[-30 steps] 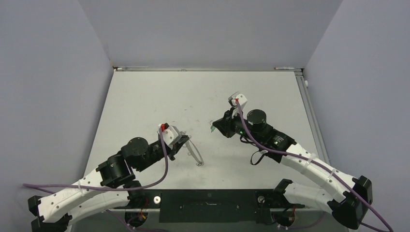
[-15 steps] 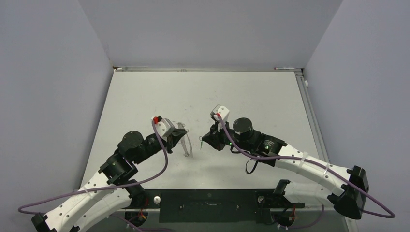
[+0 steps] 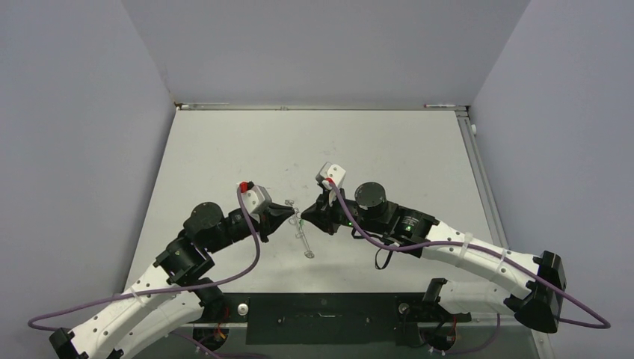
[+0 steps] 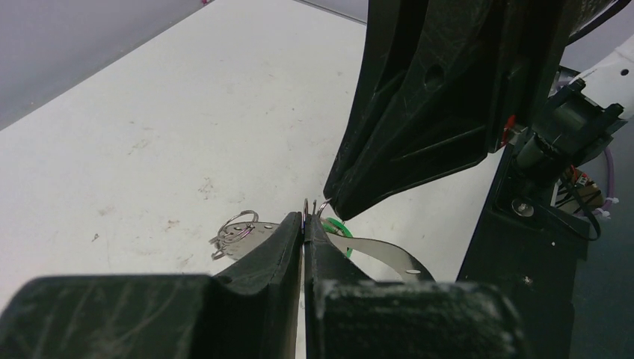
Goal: Put the keys on the keyring
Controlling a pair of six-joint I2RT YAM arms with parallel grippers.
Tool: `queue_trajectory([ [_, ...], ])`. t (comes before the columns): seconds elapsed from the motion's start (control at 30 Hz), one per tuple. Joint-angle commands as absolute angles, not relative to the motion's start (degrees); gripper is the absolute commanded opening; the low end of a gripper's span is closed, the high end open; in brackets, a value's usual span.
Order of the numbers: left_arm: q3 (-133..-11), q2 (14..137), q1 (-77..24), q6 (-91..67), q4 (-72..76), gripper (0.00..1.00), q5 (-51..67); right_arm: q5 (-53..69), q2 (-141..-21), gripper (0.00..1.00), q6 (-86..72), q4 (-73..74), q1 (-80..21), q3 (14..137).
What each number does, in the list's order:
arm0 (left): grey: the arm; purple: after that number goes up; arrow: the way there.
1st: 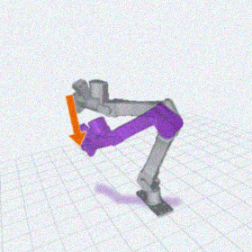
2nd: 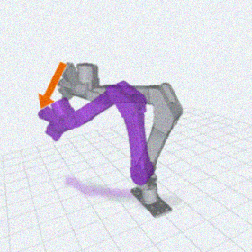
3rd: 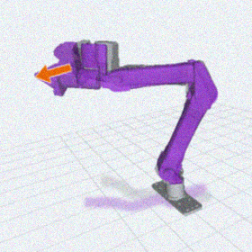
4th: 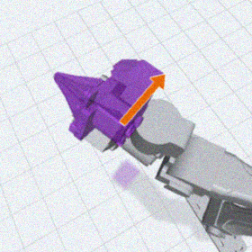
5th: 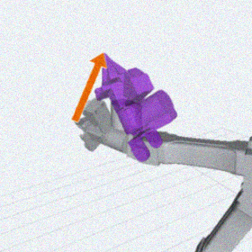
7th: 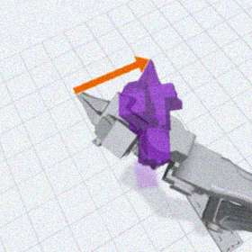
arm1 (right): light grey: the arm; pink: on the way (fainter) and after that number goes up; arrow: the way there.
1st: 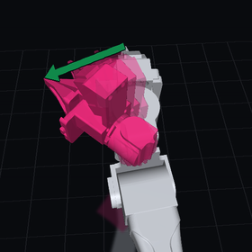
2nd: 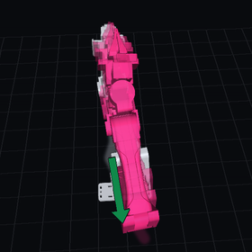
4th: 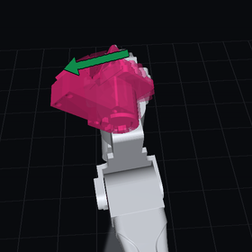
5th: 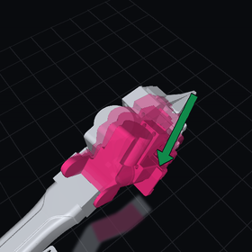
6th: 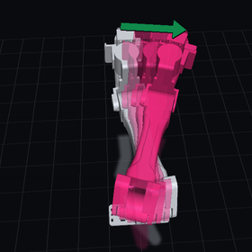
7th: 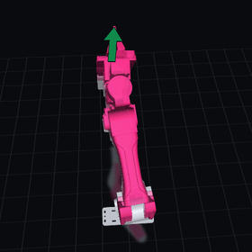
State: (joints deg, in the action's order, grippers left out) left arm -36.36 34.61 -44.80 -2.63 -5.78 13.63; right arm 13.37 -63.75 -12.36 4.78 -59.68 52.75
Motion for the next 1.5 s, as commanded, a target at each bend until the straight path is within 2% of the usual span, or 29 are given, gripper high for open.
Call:
queue_trajectory([
  [0.0,-36.83,33.59,-44.43,-3.51,-2.02,0.0,14.77,13.97,-62.97,0.05,-11.25,1.49,-60.11,55.63],
  [1.47,-37.67,34.8,-44.43,-3.79,-4.56,0.0,15.89,8.42,-61.85,0.05,-8.93,0.66,-60.74,57.26],
])
